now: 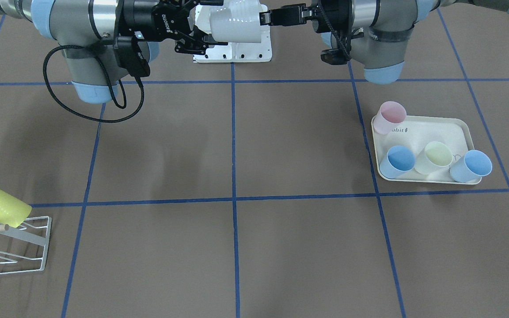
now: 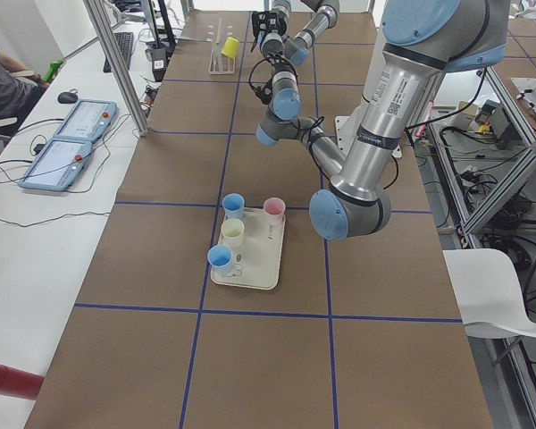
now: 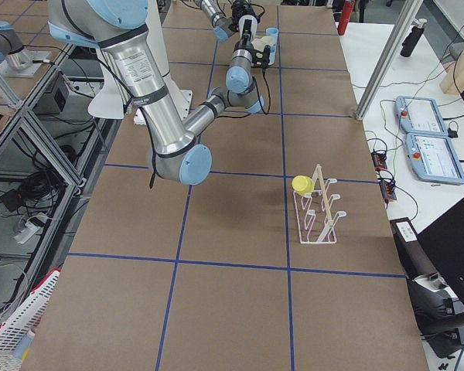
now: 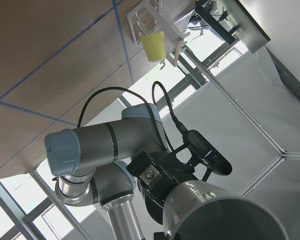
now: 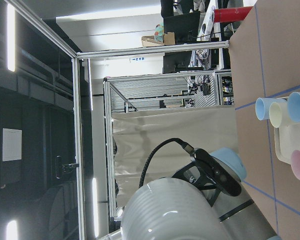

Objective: Transfer IKEA cup to right arm and place on rack

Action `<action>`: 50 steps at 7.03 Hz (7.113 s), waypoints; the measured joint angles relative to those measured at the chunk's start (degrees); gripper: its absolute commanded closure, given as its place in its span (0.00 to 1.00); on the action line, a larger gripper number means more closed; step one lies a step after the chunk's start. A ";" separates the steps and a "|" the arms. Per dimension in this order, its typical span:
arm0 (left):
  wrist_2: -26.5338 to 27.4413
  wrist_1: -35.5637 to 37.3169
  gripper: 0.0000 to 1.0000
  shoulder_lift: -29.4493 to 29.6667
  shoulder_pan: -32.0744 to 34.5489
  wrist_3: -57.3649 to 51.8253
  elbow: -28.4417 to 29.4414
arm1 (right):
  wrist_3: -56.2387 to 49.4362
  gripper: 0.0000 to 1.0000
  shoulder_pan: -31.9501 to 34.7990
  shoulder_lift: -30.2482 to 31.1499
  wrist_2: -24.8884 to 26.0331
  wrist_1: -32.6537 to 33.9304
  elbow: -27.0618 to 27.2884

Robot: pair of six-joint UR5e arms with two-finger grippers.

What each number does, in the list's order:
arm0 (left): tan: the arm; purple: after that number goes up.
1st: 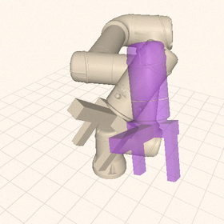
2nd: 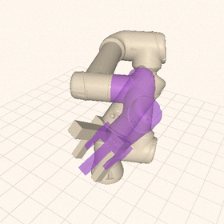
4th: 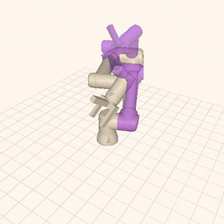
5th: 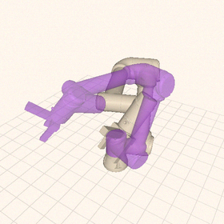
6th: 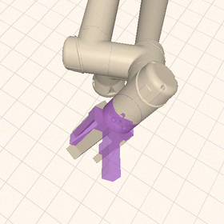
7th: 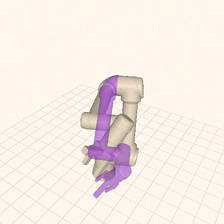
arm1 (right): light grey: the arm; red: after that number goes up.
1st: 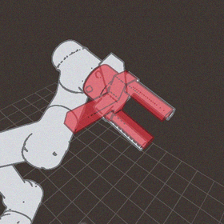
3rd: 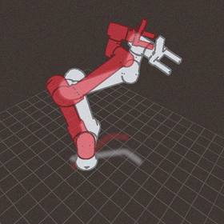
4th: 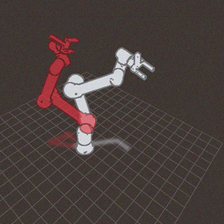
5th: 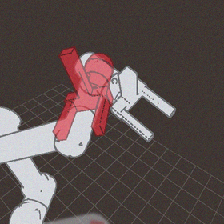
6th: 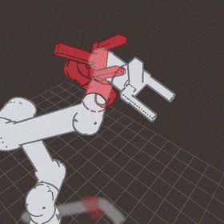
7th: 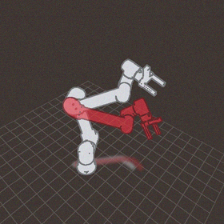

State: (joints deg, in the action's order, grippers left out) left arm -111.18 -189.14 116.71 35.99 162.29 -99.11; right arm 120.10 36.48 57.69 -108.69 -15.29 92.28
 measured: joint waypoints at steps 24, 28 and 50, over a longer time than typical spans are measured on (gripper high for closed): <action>-16.94 55.45 0.00 -20.78 36.88 -99.53 -1.09 | -64.88 1.00 37.70 26.36 -28.49 42.61 2.67; -15.58 61.04 0.00 -23.87 38.23 -112.12 -1.15 | -101.00 1.00 44.64 26.37 -27.76 78.07 8.02; -14.05 63.98 0.00 -28.56 38.63 -115.09 -4.87 | -116.87 0.89 38.12 9.37 -22.72 106.75 -7.71</action>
State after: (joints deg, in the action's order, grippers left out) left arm -125.23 -125.16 88.16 74.62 47.20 -103.97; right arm 3.22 74.60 67.07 -131.41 91.46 84.57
